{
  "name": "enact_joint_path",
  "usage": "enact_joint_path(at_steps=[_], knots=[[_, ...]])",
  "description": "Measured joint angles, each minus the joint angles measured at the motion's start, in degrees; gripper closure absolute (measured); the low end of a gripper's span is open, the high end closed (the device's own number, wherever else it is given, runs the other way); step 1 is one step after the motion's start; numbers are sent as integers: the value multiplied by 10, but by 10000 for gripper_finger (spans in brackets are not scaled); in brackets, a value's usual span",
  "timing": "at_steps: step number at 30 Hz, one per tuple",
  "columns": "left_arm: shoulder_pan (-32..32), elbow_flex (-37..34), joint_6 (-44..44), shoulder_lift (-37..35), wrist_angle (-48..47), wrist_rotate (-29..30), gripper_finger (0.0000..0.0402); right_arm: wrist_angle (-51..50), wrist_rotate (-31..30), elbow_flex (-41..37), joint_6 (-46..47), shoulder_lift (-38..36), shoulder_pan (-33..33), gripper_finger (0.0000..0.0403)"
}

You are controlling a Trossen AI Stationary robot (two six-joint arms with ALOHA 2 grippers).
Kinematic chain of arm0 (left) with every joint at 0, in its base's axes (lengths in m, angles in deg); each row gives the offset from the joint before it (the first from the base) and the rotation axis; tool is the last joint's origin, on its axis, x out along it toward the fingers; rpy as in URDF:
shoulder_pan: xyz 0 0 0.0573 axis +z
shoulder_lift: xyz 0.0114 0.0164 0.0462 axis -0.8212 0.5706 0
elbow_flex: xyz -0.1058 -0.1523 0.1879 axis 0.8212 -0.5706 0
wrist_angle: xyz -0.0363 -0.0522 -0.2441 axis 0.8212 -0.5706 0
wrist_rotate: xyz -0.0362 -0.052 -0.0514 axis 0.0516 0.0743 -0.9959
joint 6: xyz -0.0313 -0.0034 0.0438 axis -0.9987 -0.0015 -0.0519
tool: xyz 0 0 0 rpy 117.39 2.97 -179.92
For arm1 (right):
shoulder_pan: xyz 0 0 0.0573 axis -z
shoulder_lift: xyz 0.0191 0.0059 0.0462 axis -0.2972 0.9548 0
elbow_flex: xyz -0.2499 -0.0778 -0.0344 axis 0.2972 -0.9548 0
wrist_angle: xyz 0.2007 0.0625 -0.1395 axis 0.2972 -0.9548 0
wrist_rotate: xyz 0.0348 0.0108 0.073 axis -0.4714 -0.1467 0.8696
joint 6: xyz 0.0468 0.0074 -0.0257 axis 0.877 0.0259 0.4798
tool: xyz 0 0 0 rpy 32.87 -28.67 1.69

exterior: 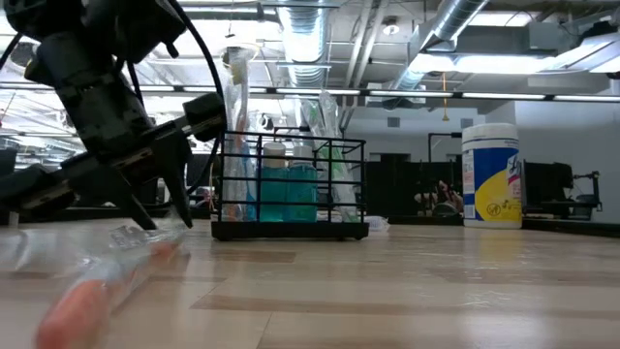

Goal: Pick & Place toothbrushing station
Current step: Put the orange toothbrush into the mesh organizer

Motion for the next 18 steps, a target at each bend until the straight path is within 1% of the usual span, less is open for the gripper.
enact_joint_path(at_steps=[4, 9, 12, 18], knots=[[2, -1, 30, 0, 1, -2, 320, 16, 0, 0, 14, 0, 0, 233], [1, -2, 72, 1, 21, -7, 390, 23, 0, 0, 17, 0, 0, 237], [1, -2, 77, 1, 29, -8, 397, 24, 0, 0, 20, 0, 0, 236], [-26, -1, 85, 1, 75, 25, 401, 24, 0, 0, 26, 0, 0, 238]])
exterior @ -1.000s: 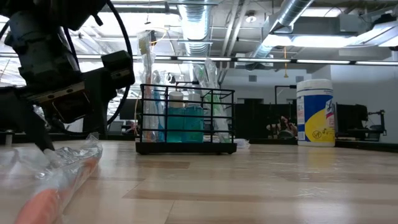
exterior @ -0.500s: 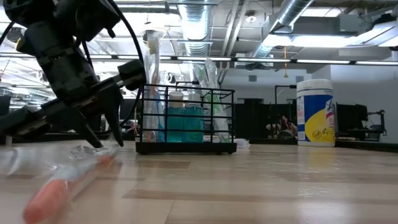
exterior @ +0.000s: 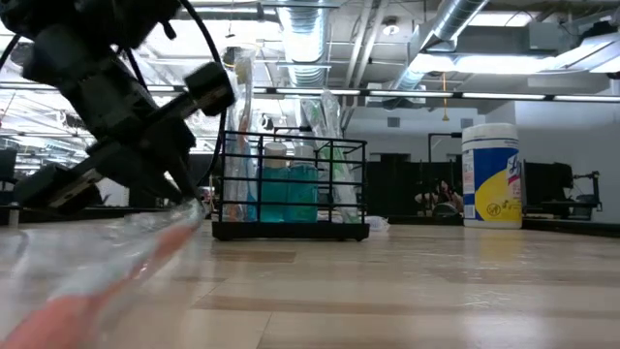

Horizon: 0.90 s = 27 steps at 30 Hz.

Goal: Pick & Place toothbrushing station
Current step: Put the orange toothbrush into the mesh organizer

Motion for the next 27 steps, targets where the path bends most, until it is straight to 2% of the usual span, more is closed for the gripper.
enact_joint_path(at_steps=[6, 8, 11, 13, 15, 21, 27], knots=[[-58, 0, -37, -3, 8, 65, 401, 1, 0, 0, 4, 0, 0, 238], [-80, 0, -43, -11, 10, 123, 401, 3, 0, 0, 4, 0, 0, 240], [-104, 0, -33, -46, 18, 251, 401, 19, 0, 0, 17, 0, 0, 242], [-108, -1, 18, -81, 18, 329, 401, 38, 0, 0, 35, 0, 0, 244], [-108, -1, 88, -120, 18, 364, 401, 57, 0, 0, 48, 0, 0, 245], [-106, -1, 313, -250, 19, 408, 401, 107, 0, 0, 91, 0, 0, 248], [-106, -1, 466, -358, 21, 427, 401, 138, -1, 0, 134, 0, 0, 248]])
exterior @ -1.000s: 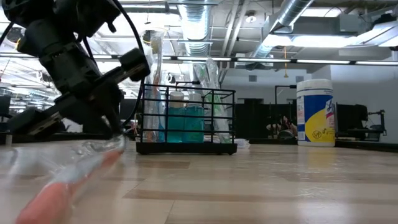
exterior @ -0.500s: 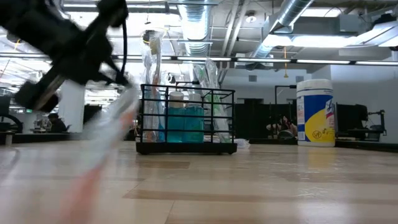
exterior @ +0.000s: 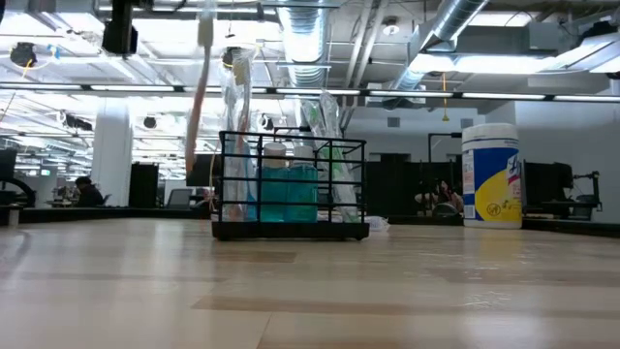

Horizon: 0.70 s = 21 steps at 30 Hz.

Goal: Pick & Place toothbrushing station
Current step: Put the orange toothbrush into the mesh organizer

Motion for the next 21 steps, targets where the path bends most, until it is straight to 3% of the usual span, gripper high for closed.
enact_joint_path(at_steps=[9, 15, 21], knots=[[0, 0, 163, -89, 14, 4, 401, 26, -1, 0, 40, 0, -1, 261], [3, 0, 223, -94, 51, 6, 401, 30, -4, 0, 57, 1, -16, 270], [26, 0, 245, -68, 106, -40, 401, 29, -32, 0, 61, 2, -37, 269]])
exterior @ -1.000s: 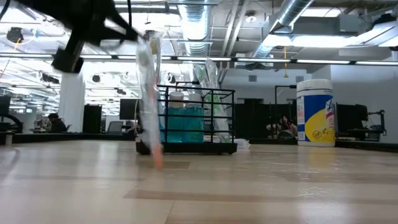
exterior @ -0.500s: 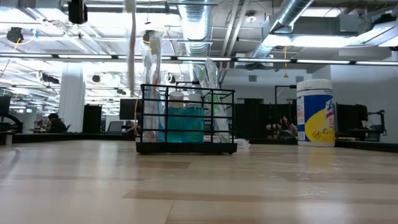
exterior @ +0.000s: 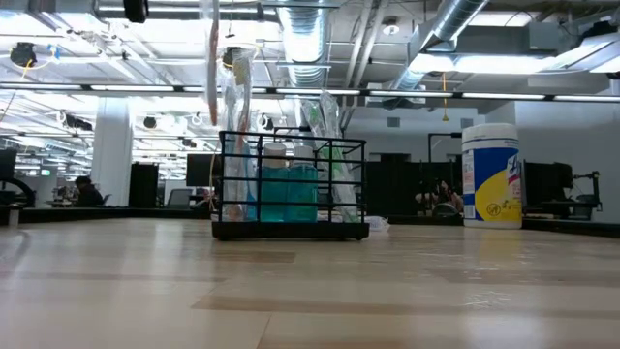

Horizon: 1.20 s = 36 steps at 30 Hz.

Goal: Pick & Place toothbrushing station
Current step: Put the orange toothbrush into the mesh organizer

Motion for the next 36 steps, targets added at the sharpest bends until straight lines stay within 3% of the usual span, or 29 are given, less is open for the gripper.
enact_joint_path(at_steps=[10, 25, 32, 36], knots=[[32, 1, -4, 70, 106, -64, 401, 0, -15, 0, -1, 0, -19, 269], [33, 65, -18, 141, 105, -95, 401, -1, -15, 0, -9, 0, -19, 266], [30, 65, -68, 146, 15, -96, 401, -3, -13, 0, -11, 0, -19, 268], [30, 65, -90, 161, 15, -108, 401, -3, -13, 0, -11, 0, -19, 266]])
